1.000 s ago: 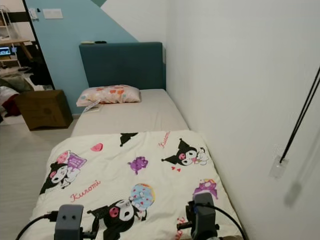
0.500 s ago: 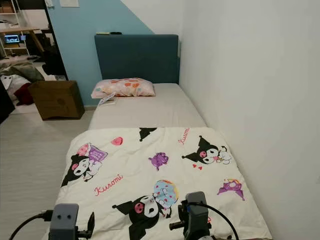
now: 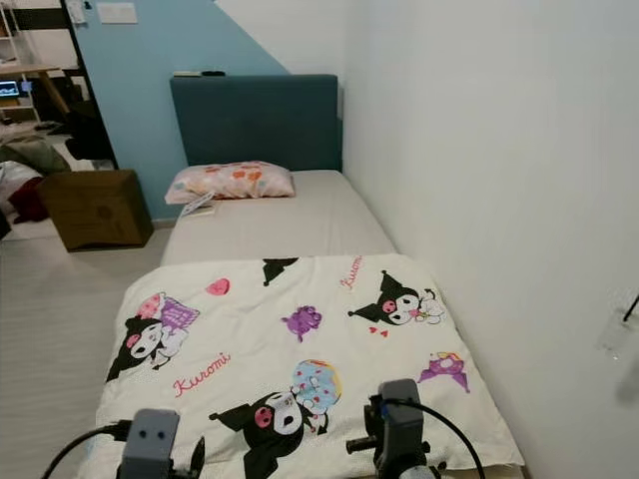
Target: Clean up the room
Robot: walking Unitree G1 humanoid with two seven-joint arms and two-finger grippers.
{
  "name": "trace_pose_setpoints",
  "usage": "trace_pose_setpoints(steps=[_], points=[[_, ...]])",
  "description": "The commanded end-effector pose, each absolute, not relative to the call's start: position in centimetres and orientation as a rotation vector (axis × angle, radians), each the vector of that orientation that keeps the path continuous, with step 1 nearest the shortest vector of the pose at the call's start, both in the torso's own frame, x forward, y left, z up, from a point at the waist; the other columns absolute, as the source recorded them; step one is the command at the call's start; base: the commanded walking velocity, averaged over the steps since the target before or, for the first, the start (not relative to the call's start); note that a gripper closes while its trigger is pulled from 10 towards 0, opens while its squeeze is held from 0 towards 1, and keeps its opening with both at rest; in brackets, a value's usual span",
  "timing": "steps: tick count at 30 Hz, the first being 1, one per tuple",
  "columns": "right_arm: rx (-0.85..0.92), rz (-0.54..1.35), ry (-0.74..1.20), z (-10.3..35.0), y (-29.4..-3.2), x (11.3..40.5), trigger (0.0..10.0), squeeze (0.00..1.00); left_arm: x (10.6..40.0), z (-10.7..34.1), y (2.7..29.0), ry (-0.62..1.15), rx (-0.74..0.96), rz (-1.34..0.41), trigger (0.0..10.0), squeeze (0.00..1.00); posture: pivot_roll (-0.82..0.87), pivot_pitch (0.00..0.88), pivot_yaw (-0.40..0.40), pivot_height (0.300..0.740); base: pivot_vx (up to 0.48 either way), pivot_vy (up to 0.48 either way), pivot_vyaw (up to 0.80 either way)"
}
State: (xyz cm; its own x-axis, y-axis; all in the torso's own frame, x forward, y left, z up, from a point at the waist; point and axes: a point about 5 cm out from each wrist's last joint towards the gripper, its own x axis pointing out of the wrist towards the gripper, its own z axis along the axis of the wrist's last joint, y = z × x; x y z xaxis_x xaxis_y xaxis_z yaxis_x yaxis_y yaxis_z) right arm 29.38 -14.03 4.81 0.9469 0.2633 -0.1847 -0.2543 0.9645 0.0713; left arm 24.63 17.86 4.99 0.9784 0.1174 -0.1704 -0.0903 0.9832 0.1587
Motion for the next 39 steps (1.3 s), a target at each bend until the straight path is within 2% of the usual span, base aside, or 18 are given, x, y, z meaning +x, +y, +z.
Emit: trace_pose_setpoints(steps=[1,24,39], points=[[0.064,0.266,0.233,4.1,-14.06,29.11,10.0,0.0,23.97,3.94,18.31,0.243,0.177,0.114,10.0,0.0,-0.04,0.115,-0.002,0.73,0.0,0.0,0.0],[0.054,0.271,0.231,4.08,-14.24,29.17,10.0,0.0,23.56,4.16,18.52,0.237,0.159,0.121,10.0,0.0,-0.04,0.116,-0.004,0.65,0.0,0.0,0.0],[0.053,0.282,0.237,3.98,-13.99,29.13,10.0,0.0,23.26,4.12,18.6,0.244,0.155,0.125,10.0,0.0,-0.03,0.123,-0.007,0.65,0.0,0.0,0.0]])
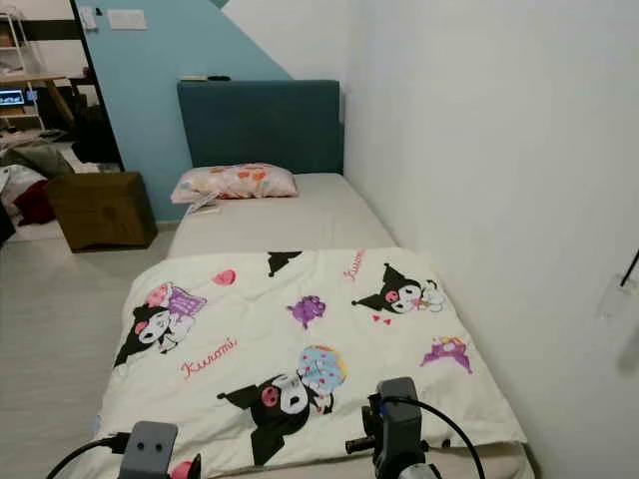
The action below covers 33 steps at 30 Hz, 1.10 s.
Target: Clean up the room
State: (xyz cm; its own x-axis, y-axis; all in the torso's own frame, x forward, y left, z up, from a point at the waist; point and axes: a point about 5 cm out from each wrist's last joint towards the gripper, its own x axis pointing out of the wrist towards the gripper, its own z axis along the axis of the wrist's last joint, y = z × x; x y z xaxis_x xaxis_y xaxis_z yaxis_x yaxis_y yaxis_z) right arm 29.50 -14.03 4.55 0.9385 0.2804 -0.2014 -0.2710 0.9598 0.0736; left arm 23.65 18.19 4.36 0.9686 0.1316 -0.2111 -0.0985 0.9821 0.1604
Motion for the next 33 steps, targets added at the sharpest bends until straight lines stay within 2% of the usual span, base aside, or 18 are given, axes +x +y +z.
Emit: trace_pose_setpoints(steps=[1,8,26,33], points=[[0.053,0.282,0.237,3.98,-13.99,29.13,10.0,0.0,23.26,4.12,18.6,0.244,0.155,0.125,10.0,0.0,-0.03,0.123,-0.007,0.65,0.0,0.0,0.0],[0.056,0.285,0.246,3.85,-13.93,29.04,10.0,0.0,22.88,4.07,18.64,0.248,0.156,0.126,10.0,0.0,-0.03,0.125,-0.007,0.625,0.0,0.0,0.0],[0.046,0.287,0.241,3.91,-14.09,29.02,10.0,0.0,22.55,3.77,18.16,0.26,0.148,0.108,10.0,0.0,-0.04,0.119,-0.011,0.625,0.0,0.0,0.0],[0.054,0.298,0.239,3.99,-13.97,29.0,10.0,0.0,22.47,3.75,18.13,0.259,0.146,0.111,10.0,0.0,-0.04,0.126,-0.013,0.601,0.0,0.0,0.0]])
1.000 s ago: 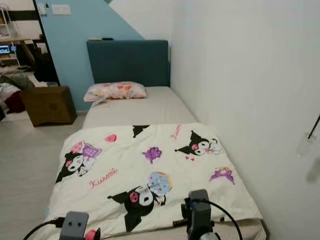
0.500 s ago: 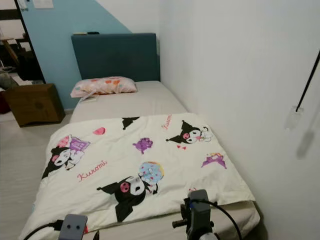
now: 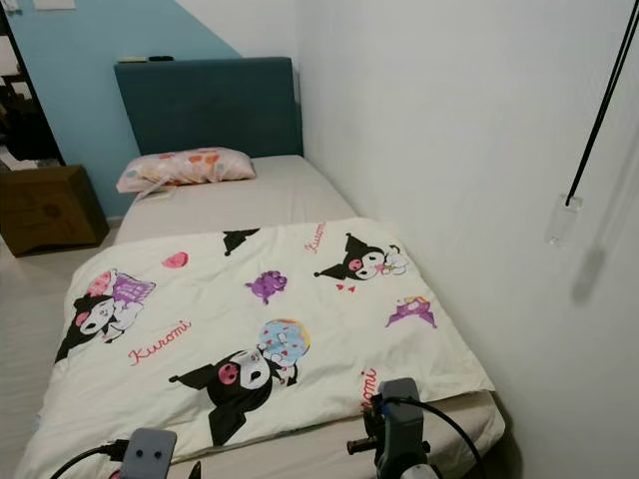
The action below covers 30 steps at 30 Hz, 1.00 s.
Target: Clean up the room
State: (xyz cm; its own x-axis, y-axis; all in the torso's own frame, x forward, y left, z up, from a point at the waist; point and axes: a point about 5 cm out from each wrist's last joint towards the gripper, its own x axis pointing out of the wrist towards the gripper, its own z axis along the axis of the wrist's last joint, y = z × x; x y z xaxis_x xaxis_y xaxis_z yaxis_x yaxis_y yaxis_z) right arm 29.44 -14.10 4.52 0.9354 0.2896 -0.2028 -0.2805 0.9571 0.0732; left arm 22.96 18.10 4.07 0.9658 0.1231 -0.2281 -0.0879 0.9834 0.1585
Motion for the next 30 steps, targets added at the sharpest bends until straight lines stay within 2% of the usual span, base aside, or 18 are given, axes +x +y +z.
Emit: trace_pose_setpoints(steps=[1,30], points=[[0.053,0.298,0.24,3.99,-14.01,28.98,10.0,0.0,22.47,3.74,18.13,0.26,0.146,0.112,10.0,0.0,-0.04,0.127,-0.014,0.596,0.0,0.0,0.0],[0.036,0.315,0.25,4.01,-14.11,28.88,10.0,0.0,21.92,3.32,18.26,0.277,0.136,0.135,10.0,0.0,-0.05,0.147,-0.033,0.576,0.0,0.0,0.0]])
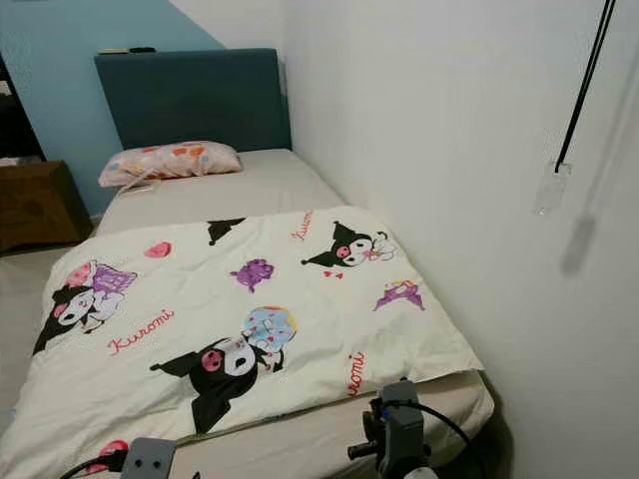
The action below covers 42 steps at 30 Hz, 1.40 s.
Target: Clean up the room
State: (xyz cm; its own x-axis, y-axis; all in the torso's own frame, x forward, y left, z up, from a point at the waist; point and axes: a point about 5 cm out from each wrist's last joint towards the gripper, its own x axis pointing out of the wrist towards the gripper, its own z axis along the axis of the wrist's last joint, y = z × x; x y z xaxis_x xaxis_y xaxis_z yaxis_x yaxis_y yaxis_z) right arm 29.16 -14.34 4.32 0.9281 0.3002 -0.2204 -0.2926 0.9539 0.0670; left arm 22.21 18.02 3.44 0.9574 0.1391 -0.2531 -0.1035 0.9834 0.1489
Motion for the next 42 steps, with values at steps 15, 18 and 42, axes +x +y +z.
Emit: trace_pose_setpoints(steps=[15,18,42], points=[[-0.009,0.354,0.223,5.1,-14.0,29.9,10.0,0.0,22.8,3.8,22.4,0.277,0.333,0.191,10.0,0.0,-0.05,0.155,-0.042,0.571,0.0,0.0,0.0],[-0.031,0.375,0.215,5.5,-14.0,30.3,10.0,0.0,22.9,4.1,23.4,0.276,0.35,0.208,10.0,0.0,-0.05,0.157,-0.044,0.571,0.0,0.0,0.0],[-0.536,0.716,0.227,8.5,-12.0,34.4,10.0,0.0,26.2,6.1,28.5,0.293,1.093,-0.111,10.0,0.0,-0.07,0.325,-0.075,0.571,0.0,0.0,0.0]])
